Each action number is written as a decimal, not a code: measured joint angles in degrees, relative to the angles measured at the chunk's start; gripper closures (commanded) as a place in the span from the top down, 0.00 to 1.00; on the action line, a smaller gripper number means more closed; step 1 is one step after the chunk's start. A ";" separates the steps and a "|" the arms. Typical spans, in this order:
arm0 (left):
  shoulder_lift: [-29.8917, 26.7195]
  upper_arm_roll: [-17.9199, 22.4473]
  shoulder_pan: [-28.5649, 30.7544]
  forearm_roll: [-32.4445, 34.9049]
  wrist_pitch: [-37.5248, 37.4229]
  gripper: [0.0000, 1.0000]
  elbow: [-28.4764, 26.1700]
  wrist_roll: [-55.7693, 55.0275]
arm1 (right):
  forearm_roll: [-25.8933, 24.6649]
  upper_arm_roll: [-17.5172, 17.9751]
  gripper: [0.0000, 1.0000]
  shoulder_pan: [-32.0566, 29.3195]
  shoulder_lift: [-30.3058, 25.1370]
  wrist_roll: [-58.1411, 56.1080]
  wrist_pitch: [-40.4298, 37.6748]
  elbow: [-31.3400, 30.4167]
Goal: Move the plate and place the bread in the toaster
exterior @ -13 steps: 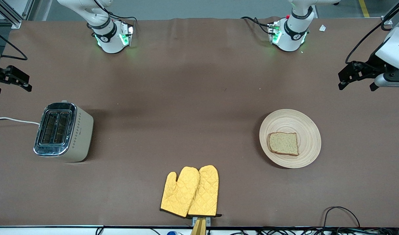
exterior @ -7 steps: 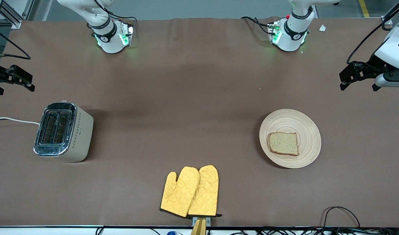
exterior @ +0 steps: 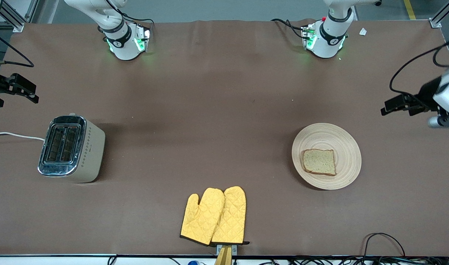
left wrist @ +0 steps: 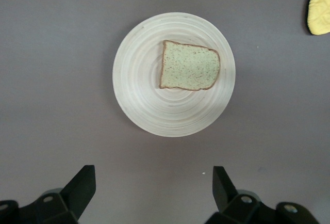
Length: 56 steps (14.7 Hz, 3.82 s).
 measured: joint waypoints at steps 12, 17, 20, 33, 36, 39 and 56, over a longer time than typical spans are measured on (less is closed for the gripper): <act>39.60 -0.12 12.44 -20.82 3.78 1.00 10.55 31.86 | 0.02 -0.04 1.00 0.00 0.32 0.00 0.29 0.04; 41.77 -0.08 12.65 -23.48 3.97 0.44 10.83 34.05 | 0.04 -0.04 1.00 0.00 0.32 -0.02 0.29 0.04; 43.13 -0.03 12.78 -25.84 4.68 0.19 10.83 38.24 | 0.05 -0.04 1.00 0.00 0.32 -0.02 0.29 0.05; 41.01 -16.89 11.25 -27.18 4.68 0.00 12.62 28.11 | 0.85 0.03 1.00 0.09 2.60 -0.07 2.19 0.03; 41.25 -20.44 2.04 -30.75 14.63 0.00 12.19 21.17 | 5.27 0.06 1.00 0.15 5.96 2.10 3.97 -0.02; 43.30 -20.36 -10.16 -38.37 27.51 0.00 11.70 18.41 | 7.36 0.12 1.00 1.35 10.09 6.48 6.25 -0.05; 55.36 -18.19 -31.47 -50.95 44.04 1.00 21.48 11.56 | 9.82 0.42 0.91 18.52 25.65 26.28 35.62 -15.52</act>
